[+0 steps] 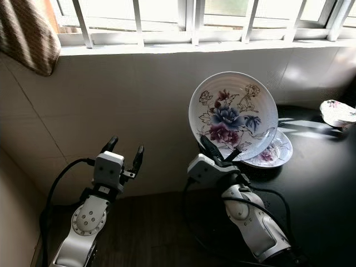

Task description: Kitchen organization

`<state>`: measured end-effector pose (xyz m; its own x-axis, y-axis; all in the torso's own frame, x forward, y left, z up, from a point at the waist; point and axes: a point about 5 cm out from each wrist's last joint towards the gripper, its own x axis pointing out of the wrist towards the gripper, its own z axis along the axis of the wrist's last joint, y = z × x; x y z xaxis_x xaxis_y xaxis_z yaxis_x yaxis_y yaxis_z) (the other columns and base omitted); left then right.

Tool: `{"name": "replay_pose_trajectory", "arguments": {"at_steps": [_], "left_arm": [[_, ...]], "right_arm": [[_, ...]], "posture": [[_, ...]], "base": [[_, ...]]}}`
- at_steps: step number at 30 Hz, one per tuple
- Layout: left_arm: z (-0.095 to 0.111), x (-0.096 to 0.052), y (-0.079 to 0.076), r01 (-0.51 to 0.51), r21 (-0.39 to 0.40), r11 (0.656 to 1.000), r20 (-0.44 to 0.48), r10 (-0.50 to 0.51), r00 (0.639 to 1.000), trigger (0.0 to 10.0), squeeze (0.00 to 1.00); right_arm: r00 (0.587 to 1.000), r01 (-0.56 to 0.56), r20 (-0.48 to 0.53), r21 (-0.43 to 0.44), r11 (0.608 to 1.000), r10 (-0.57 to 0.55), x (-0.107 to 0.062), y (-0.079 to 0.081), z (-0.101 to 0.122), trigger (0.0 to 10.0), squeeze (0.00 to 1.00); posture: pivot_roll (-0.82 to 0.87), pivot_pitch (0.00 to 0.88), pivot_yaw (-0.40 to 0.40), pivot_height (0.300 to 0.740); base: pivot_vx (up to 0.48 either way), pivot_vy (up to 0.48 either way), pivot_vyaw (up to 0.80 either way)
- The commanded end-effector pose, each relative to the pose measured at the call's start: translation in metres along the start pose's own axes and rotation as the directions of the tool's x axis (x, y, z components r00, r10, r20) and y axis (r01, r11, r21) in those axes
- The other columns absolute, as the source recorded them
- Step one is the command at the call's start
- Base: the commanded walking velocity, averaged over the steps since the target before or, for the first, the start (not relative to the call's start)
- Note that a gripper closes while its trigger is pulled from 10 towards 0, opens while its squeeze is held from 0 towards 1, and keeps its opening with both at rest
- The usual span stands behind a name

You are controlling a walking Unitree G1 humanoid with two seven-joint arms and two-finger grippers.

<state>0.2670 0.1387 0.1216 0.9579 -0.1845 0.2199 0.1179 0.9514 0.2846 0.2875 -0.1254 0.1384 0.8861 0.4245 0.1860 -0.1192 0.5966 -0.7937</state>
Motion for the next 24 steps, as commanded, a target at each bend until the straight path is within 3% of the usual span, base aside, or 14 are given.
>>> {"name": "replay_pose_trajectory", "arguments": {"at_steps": [1,11,19,24], "left_arm": [[0.000,0.001,-0.002,0.000,-0.007,1.000,-0.003,0.000,1.000,10.0,0.00],[0.002,0.001,0.001,-0.014,-0.001,1.000,0.008,0.014,1.000,10.0,0.00],[0.013,0.002,0.005,-0.032,-0.007,0.999,0.076,0.033,0.997,10.0,0.00],[0.026,0.007,0.018,-0.128,0.015,0.992,0.149,0.125,0.981,10.0,0.00]], "right_arm": [[1.000,0.003,0.019,0.025,1.000,-0.003,-0.001,-0.005,0.000,0.0,0.00],[0.998,-0.050,0.050,0.060,0.997,0.047,-0.004,0.003,0.004,0.0,0.00],[0.997,-0.051,0.057,0.068,0.996,0.047,-0.003,0.003,0.004,0.0,0.00],[0.994,0.032,0.101,0.071,0.997,-0.040,-0.001,-0.010,0.009,0.0,0.00]], "posture": [[0.01,0.000,-0.048,0.740],[0.01,0.000,-0.047,0.740],[0.01,0.000,-0.046,0.740],[0.01,0.000,-0.045,0.740]], "base": [[0.000,0.000,0.80],[0.000,0.000,0.80],[0.000,0.000,0.80],[0.000,0.000,0.80]]}}
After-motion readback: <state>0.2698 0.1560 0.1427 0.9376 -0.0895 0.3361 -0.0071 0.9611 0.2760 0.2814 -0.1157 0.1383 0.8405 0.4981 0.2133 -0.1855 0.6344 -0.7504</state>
